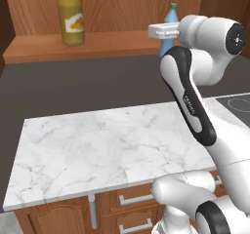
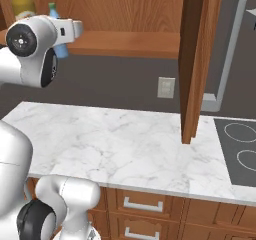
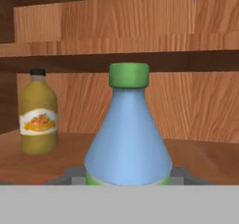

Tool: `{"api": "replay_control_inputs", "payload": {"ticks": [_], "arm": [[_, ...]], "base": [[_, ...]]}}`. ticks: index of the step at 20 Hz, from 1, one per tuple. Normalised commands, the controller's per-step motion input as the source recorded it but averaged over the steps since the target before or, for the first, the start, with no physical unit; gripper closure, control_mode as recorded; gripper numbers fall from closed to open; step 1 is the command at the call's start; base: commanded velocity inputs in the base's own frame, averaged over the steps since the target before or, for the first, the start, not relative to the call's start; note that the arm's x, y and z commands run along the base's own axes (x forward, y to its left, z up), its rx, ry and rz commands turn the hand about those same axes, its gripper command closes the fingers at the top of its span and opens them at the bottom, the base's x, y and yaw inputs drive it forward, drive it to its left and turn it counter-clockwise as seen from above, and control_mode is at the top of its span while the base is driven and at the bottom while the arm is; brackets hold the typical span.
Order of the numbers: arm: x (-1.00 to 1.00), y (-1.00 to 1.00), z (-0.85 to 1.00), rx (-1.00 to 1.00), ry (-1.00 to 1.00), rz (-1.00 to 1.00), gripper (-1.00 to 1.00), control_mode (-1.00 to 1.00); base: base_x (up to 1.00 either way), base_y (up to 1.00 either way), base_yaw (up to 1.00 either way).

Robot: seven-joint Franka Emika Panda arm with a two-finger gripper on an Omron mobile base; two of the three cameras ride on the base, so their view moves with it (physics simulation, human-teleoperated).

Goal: Sort all alcoholic drinks to one cabinet, and non-alcoholic drinks to the other.

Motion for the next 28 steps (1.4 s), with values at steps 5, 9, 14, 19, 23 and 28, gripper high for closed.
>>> {"api": "replay_control_inputs", "payload": {"ticks": [5,9,14,19,23,28], "arm": [[0.61,0.00,0.18,0.00,0.04,0.00,1.00,-1.00],[0.66,0.00,0.14,0.00,0.10,0.00,1.00,-1.00],[0.65,0.00,0.04,0.00,0.06,0.00,1.00,-1.00],[0.60,0.00,0.00,0.01,0.00,0.00,1.00,-1.00],[0.49,0.00,-0.13,0.03,-0.04,0.00,1.00,-1.00],[0.41,0.00,-0.23,0.05,-0.10,0.00,1.00,-1.00]], "base": [[0.00,0.00,0.00],[0.00,0.00,0.00],[0.00,0.00,0.00],[0.00,0.00,0.00],[0.00,0.00,0.00],[0.00,0.00,0.00]]}}
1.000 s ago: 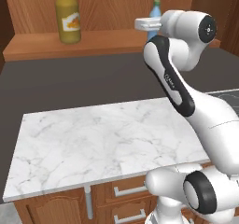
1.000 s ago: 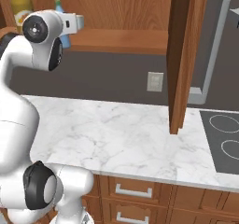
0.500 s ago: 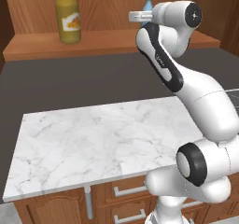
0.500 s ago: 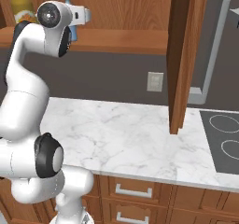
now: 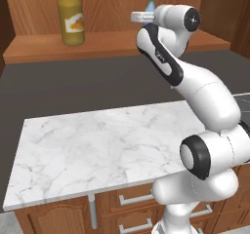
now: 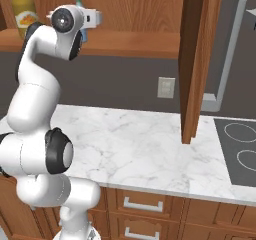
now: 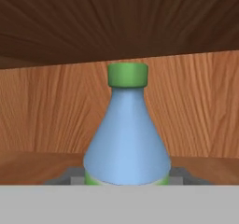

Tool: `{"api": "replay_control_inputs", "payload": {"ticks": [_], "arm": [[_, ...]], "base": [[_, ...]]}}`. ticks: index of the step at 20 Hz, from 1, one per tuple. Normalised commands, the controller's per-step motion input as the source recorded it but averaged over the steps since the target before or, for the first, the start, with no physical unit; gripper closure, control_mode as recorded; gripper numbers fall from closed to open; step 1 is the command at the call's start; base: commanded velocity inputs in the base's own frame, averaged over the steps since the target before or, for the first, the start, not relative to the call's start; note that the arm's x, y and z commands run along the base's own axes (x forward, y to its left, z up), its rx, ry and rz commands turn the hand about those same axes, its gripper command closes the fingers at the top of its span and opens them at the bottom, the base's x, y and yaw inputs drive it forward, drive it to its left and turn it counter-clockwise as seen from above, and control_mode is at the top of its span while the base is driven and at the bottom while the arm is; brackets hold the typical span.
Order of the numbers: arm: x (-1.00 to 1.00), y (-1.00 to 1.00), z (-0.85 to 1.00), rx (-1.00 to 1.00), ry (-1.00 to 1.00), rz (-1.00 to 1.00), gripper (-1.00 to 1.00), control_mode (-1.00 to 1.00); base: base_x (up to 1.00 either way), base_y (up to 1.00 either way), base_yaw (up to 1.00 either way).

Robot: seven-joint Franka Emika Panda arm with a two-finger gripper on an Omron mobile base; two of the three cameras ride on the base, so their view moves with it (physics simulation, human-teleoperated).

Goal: Sort all alcoholic drinks to one cabinet, and non-alcoholic drinks to the other.

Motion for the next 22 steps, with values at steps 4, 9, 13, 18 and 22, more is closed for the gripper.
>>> {"api": "replay_control_inputs", "payload": {"ticks": [4,9,13,18,22], "arm": [[0.24,0.00,-0.28,0.04,-0.13,0.00,1.00,-1.00],[0.37,0.01,-0.26,0.01,-0.06,0.00,1.00,-1.00],[0.50,0.08,-0.25,0.00,0.00,0.00,1.00,-1.00],[0.45,0.06,-0.11,0.00,0.00,0.00,1.00,-1.00],[0.09,0.03,-0.03,0.00,-0.03,0.00,1.00,-1.00]], "base": [[0.00,0.00,0.00],[0.00,0.00,0.00],[0.00,0.00,0.00],[0.00,0.00,0.00],[0.00,0.00,0.00]]}}
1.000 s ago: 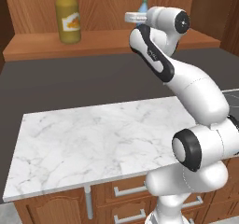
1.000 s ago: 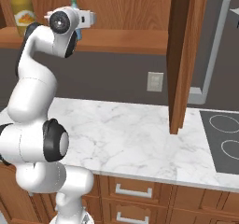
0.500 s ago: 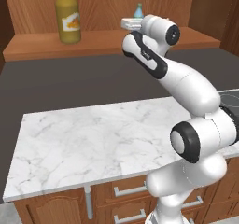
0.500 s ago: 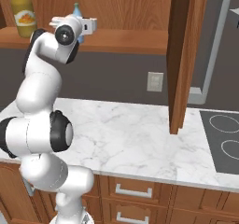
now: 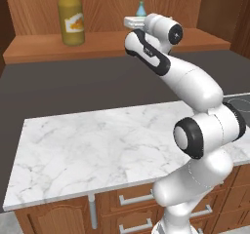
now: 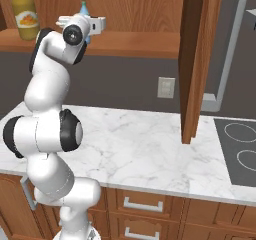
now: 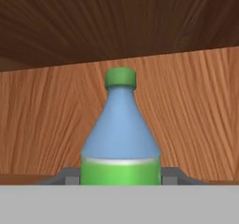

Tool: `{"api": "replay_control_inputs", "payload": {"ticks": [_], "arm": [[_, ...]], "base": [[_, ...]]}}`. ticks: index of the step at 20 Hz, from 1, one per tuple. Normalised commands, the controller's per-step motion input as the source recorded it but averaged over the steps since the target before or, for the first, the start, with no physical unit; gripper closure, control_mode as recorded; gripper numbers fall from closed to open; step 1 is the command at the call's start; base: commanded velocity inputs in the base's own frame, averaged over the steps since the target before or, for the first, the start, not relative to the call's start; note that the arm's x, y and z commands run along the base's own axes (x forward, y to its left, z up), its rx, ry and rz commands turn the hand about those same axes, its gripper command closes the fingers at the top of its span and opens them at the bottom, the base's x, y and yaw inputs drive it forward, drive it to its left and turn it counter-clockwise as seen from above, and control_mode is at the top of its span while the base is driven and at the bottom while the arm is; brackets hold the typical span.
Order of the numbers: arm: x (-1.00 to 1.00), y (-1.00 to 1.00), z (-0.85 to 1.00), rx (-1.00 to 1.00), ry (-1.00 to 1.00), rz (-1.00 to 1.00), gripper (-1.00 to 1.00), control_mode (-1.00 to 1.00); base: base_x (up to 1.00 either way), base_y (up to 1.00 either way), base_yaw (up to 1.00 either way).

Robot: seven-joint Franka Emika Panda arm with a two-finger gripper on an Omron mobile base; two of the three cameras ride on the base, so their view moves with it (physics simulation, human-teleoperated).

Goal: Sort all alcoholic drinks to one cabinet, and non-alcoholic drinks to the other.

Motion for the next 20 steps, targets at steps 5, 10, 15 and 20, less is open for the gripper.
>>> {"api": "replay_control_inputs", "payload": {"ticks": [5,10,15,20], "arm": [[-0.17,0.00,0.00,0.00,-0.12,0.00,1.00,-1.00],[-0.09,0.00,-0.03,0.00,-0.08,0.00,1.00,-1.00],[0.17,0.00,-0.13,0.00,-0.05,0.01,1.00,-1.00],[0.03,0.00,-0.17,0.00,-0.06,0.02,1.00,-1.00]], "base": [[0.00,0.00,0.00],[0.00,0.00,0.00],[0.00,0.00,0.00],[0.00,0.00,0.00]]}}
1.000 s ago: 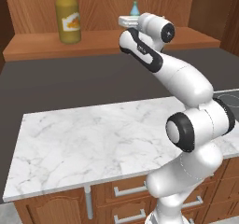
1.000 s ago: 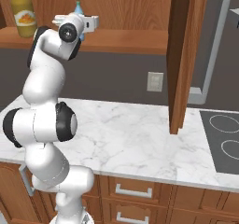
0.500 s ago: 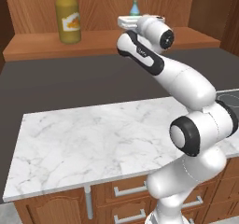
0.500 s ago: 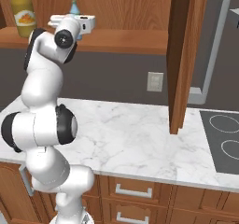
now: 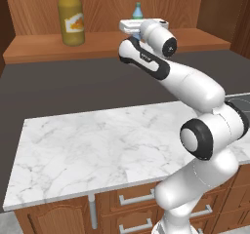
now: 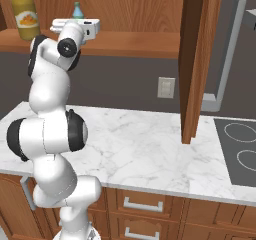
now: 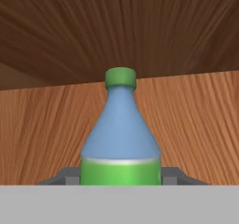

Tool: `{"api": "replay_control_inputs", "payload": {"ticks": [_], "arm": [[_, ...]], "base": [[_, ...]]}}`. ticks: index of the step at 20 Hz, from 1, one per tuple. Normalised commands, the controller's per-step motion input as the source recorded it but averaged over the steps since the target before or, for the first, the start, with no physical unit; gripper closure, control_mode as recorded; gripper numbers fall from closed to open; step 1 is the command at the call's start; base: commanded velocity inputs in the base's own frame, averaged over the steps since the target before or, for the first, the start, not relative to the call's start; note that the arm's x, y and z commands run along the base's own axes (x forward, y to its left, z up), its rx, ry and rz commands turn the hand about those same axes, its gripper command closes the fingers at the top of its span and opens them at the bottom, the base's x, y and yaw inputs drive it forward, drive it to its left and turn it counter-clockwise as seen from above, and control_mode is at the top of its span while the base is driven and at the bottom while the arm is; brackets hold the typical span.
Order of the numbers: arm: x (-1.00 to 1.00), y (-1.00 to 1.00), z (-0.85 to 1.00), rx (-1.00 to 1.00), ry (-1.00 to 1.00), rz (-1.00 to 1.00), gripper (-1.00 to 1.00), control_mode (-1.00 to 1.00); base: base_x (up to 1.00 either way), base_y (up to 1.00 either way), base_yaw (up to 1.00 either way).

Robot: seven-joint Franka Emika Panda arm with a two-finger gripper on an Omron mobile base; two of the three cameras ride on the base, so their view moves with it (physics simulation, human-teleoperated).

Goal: Sort all alcoholic drinks to one cabinet, and non-alcoholic drinks to the other.

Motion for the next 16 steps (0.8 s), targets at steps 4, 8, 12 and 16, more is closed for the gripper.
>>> {"api": "replay_control_inputs", "payload": {"ticks": [4,8,12,16], "arm": [[0.00,0.00,-0.27,0.00,-0.01,0.00,1.00,-1.00],[0.19,0.00,-0.20,0.00,0.00,0.00,1.00,-1.00],[0.17,0.00,-0.11,0.00,0.00,0.00,-1.00,-1.00],[0.02,0.00,0.00,0.00,0.00,0.00,-1.00,-1.00]], "base": [[0.00,0.00,0.00],[0.00,0.00,0.00],[0.00,0.00,0.00],[0.00,0.00,0.00]]}}
